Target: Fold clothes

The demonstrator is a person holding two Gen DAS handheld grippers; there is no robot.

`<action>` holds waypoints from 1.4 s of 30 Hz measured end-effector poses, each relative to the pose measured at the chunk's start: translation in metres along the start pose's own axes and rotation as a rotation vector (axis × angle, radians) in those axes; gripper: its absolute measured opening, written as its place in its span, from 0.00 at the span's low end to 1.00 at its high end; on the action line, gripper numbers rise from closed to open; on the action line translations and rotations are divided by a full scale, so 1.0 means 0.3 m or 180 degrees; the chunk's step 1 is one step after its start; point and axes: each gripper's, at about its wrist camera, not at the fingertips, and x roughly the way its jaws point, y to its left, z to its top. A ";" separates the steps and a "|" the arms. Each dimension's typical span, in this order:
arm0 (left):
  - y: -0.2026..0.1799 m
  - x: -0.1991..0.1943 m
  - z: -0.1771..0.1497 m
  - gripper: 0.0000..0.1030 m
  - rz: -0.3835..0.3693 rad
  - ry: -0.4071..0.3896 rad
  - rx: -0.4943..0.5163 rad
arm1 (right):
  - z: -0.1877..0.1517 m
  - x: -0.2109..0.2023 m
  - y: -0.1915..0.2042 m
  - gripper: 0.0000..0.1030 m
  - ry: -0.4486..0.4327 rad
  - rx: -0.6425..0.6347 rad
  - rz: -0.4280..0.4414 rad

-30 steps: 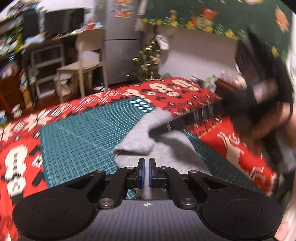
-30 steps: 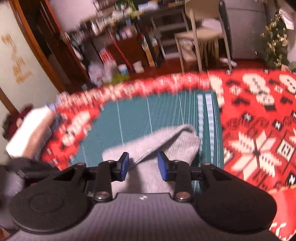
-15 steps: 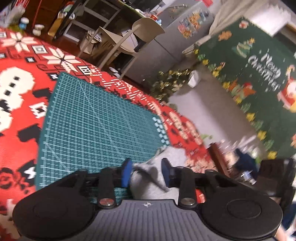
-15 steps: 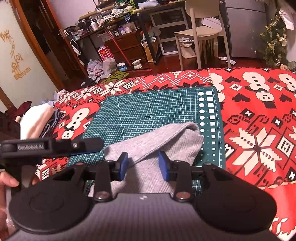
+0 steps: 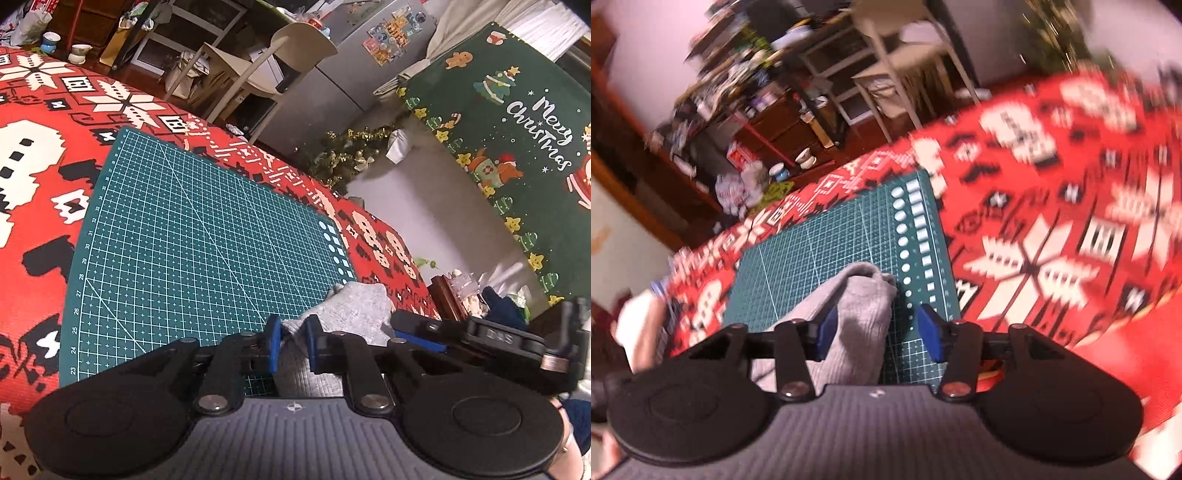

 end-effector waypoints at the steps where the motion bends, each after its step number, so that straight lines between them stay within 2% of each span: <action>1: 0.000 -0.002 0.001 0.12 0.0008 -0.0008 -0.0001 | 0.002 0.017 -0.023 0.03 0.0025 0.0127 0.0063; 3: -0.002 -0.007 0.004 0.10 0.0024 -0.0026 0.0000 | 0.010 0.043 -0.041 0.04 0.0002 0.0236 0.0169; 9: -0.007 -0.015 0.001 0.09 0.0092 -0.0111 0.0090 | 0.007 0.050 -0.036 0.03 -0.0145 0.0154 0.0107; 17: 0.005 -0.018 0.003 0.08 0.0167 -0.0214 0.0048 | -0.006 0.071 -0.036 0.04 -0.0237 0.0088 0.0096; 18: -0.001 -0.021 0.002 0.08 0.0176 -0.0233 0.0073 | -0.007 0.071 -0.034 0.05 -0.0254 0.0090 0.0111; 20: -0.004 -0.025 0.002 0.08 0.0181 -0.0240 0.0086 | -0.015 0.049 -0.028 0.17 -0.0186 0.0114 0.0143; 21: -0.004 -0.026 0.003 0.08 0.0188 -0.0245 0.0082 | -0.019 0.038 -0.025 0.28 -0.0151 0.0127 0.0159; 22: -0.007 -0.025 0.004 0.08 0.0202 -0.0256 0.0069 | -0.023 0.027 -0.022 0.31 -0.0117 0.0139 0.0175; 27: 0.010 -0.054 -0.002 0.08 0.0355 -0.0365 -0.0001 | -0.045 -0.028 -0.006 0.33 0.0054 0.0196 0.0256; 34: 0.039 -0.174 -0.032 0.08 0.0662 -0.0586 -0.0236 | -0.128 -0.074 0.105 0.33 0.0253 -0.0171 0.0324; 37: 0.055 -0.224 -0.041 0.08 0.0781 -0.0663 -0.0363 | -0.173 -0.129 0.173 0.33 0.0266 -0.0528 0.0258; 42: 0.063 -0.295 -0.080 0.08 0.0912 -0.0759 -0.0562 | -0.262 -0.226 0.232 0.32 0.0400 -0.0786 0.0296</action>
